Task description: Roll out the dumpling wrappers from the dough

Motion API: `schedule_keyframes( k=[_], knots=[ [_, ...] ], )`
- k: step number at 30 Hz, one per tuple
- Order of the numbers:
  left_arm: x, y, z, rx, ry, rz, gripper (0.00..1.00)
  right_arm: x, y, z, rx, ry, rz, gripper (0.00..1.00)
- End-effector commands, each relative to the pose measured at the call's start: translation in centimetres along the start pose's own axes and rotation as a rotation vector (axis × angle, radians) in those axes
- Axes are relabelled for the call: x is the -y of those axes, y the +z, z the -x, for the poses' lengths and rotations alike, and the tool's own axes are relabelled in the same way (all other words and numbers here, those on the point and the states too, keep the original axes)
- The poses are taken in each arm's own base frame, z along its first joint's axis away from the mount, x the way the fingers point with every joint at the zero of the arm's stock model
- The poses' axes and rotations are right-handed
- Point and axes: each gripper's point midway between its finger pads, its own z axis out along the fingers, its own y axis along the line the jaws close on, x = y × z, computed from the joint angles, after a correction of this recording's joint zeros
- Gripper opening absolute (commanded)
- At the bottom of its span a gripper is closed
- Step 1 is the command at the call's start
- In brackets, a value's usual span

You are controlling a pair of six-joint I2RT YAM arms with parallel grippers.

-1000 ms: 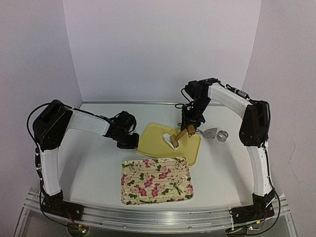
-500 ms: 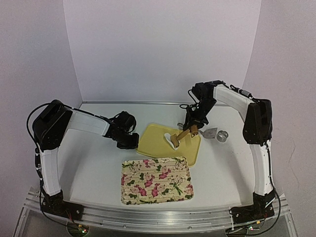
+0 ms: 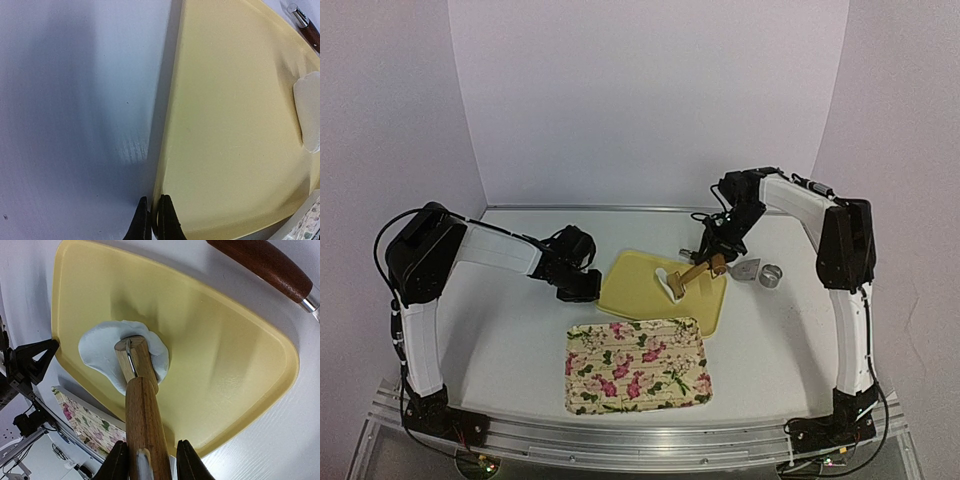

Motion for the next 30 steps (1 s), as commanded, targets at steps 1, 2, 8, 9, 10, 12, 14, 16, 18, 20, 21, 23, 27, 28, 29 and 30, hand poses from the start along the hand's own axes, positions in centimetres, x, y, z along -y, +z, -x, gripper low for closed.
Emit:
schedule_keyframes(
  k=[1,2,8,9,10,12,14,16,18,20,21,23,27,28,29,30],
  knots=[
    [-3.7,-0.8,-2.7,-0.091,-0.033,0.133,0.0,17.6,0.4,-7.2,-0.331,0.187,-0.72,0.0],
    [-3.7,-0.8,-2.7,-0.09,-0.032,0.133,0.0,17.7,0.3,-7.2,-0.328,0.189,-0.721,0.0],
    [-3.7,-0.8,-2.5,-0.087,-0.036,0.134,0.0,18.2,-0.5,-7.1,-0.314,0.203,-0.713,0.0],
    [-3.7,-0.8,-2.5,-0.087,-0.035,0.133,0.0,18.2,-0.6,-7.1,-0.313,0.206,-0.711,0.0],
    [-3.7,-0.8,-2.6,-0.089,-0.036,0.134,0.0,18.3,-0.7,-7.1,-0.311,0.207,-0.71,0.0],
    [-3.8,-0.7,-2.6,-0.089,-0.037,0.136,0.0,18.3,-0.9,-7.0,-0.307,0.21,-0.704,0.0],
    [-3.9,-0.7,-2.6,-0.09,-0.04,0.137,0.0,18.4,-1.1,-7.0,-0.304,0.214,-0.702,0.0],
    [-3.8,-0.7,-2.6,-0.089,-0.041,0.136,0.0,18.5,-1.3,-7.0,-0.299,0.216,-0.702,0.0],
    [-3.8,-0.8,-2.6,-0.088,-0.041,0.136,0.0,18.6,-1.5,-6.9,-0.295,0.22,-0.701,0.0],
    [-3.8,-0.8,-2.6,-0.087,-0.042,0.135,0.0,18.8,-1.6,-6.9,-0.294,0.223,-0.701,0.0],
    [-3.8,-0.8,-2.6,-0.089,-0.042,0.135,0.0,18.8,-1.8,-6.9,-0.292,0.224,-0.701,0.0],
    [-3.8,-0.9,-2.6,-0.087,-0.042,0.135,0.0,18.9,-1.9,-7.0,-0.29,0.224,-0.703,0.0],
    [-3.9,-0.8,-2.7,-0.088,-0.042,0.136,0.0,19.0,-2.1,-7.0,-0.29,0.226,-0.703,0.0],
    [-3.9,-0.8,-2.7,-0.087,-0.042,0.136,0.0,19.0,-2.0,-7.0,-0.292,0.226,-0.702,0.0],
    [-3.9,-0.8,-2.7,-0.087,-0.043,0.136,0.0,19.0,-2.0,-7.0,-0.292,0.225,-0.702,0.0],
    [-3.9,-0.8,-2.6,-0.086,-0.043,0.135,0.0,19.0,-2.0,-7.0,-0.293,0.225,-0.7,0.0]
  ],
)
